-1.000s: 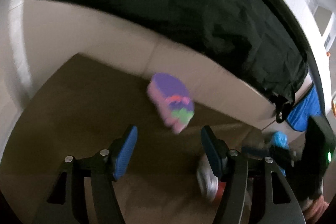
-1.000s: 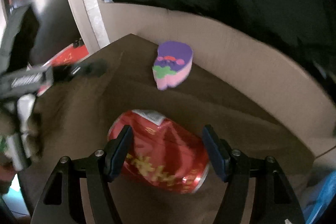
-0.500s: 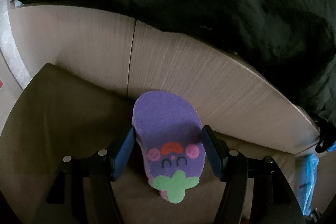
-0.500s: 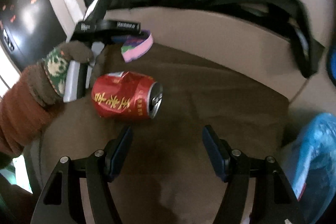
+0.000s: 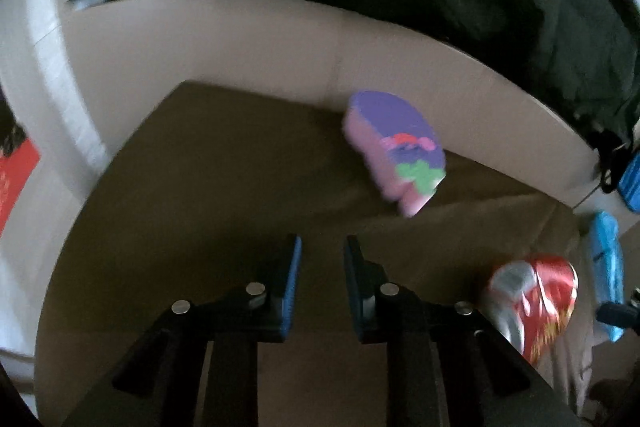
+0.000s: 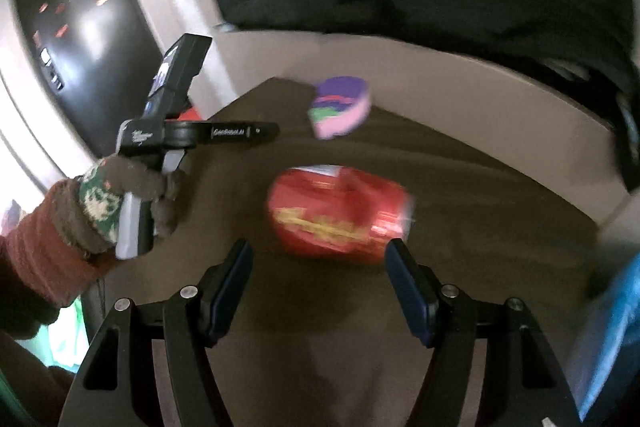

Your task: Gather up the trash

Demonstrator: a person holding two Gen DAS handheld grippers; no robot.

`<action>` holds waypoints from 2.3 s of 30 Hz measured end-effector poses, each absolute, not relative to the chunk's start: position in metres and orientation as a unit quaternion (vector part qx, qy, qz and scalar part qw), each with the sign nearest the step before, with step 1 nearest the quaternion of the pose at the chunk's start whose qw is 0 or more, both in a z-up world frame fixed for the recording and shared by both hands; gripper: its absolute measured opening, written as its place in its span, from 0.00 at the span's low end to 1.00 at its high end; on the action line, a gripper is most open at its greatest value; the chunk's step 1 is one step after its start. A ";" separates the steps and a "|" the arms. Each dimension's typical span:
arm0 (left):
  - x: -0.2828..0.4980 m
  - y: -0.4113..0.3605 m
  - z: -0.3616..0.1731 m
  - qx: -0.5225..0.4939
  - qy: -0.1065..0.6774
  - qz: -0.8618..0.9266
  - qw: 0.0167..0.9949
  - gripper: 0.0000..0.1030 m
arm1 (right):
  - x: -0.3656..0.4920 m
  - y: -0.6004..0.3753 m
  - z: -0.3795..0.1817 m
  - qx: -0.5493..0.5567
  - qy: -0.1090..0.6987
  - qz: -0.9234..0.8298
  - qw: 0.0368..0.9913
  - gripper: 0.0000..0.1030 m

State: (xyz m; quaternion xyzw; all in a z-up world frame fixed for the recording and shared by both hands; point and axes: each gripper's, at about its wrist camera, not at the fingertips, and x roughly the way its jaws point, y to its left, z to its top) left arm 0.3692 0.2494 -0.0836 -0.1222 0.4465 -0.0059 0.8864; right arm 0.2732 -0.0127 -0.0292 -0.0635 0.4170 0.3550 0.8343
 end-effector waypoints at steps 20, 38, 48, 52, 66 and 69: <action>0.291 0.305 -0.061 -0.221 0.399 -0.023 0.890 0.50 | 0.273 0.012 -0.057 -0.320 0.341 0.210 0.859 0.54; 0.309 0.247 -0.072 -0.205 0.420 -0.080 0.880 0.54 | 0.324 -0.129 -0.045 0.088 0.430 0.129 0.889 0.66; 0.324 0.248 -0.071 -0.205 0.405 -0.071 0.888 0.57 | 0.347 -0.117 -0.085 0.123 0.469 0.143 0.863 0.68; 0.351 0.227 -0.070 -0.192 0.392 -0.080 0.896 0.57 | 0.352 -0.107 -0.086 0.106 0.468 0.181 0.859 0.47; 0.484 0.204 -0.095 -0.180 0.413 0.026 0.892 0.64 | 0.334 -0.126 -0.065 0.058 0.434 0.216 0.873 0.28; 0.489 0.199 -0.098 -0.182 0.413 0.034 0.892 0.68 | 0.337 -0.133 -0.067 0.072 0.433 0.216 0.872 0.28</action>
